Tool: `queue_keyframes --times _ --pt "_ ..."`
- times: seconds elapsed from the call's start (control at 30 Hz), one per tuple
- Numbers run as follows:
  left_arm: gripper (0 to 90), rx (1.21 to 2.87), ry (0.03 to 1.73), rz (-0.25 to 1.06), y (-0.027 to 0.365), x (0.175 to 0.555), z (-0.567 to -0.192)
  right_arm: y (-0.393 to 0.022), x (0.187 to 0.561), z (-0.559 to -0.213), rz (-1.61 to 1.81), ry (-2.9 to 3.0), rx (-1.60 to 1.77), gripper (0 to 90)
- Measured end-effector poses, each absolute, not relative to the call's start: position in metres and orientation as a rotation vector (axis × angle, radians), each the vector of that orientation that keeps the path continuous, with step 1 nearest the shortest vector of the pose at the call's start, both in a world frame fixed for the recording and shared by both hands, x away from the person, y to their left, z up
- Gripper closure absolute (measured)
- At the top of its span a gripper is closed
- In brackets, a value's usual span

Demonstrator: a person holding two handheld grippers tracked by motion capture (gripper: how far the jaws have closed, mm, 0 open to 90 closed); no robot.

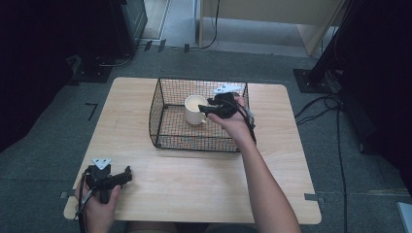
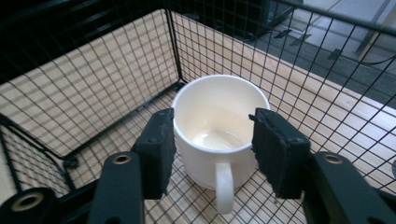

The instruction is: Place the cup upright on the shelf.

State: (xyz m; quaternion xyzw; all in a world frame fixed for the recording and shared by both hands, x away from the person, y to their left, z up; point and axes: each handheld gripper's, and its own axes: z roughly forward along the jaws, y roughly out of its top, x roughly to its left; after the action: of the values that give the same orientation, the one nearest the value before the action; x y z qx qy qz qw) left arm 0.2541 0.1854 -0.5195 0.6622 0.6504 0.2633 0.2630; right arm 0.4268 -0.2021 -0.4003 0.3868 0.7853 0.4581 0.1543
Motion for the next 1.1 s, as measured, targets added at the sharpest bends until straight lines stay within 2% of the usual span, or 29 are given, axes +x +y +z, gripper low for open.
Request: queue_keyframes --times 0.07,0.17,0.3,0.43,1.1 --pt "1.1 1.791 1.759 0.712 0.185 0.254 -0.519 -0.204 0.422 -0.395 1.317 2.254 1.098 41.9" --pt "1.1 1.791 1.759 0.712 0.185 0.254 -0.519 -0.206 0.415 -0.387 1.287 2.267 1.131 30.7" --pt "1.1 1.791 1.759 0.712 0.185 0.254 -0.519 -0.208 0.401 -0.380 1.233 2.288 1.149 10.0" --pt "1.1 1.791 1.759 0.712 0.185 0.254 -0.519 -0.213 0.386 -0.377 1.210 2.294 1.160 0.7" --pt "1.1 1.789 1.759 0.714 0.185 0.254 -0.520 -0.262 0.311 -0.375 1.217 2.251 1.138 0.0"
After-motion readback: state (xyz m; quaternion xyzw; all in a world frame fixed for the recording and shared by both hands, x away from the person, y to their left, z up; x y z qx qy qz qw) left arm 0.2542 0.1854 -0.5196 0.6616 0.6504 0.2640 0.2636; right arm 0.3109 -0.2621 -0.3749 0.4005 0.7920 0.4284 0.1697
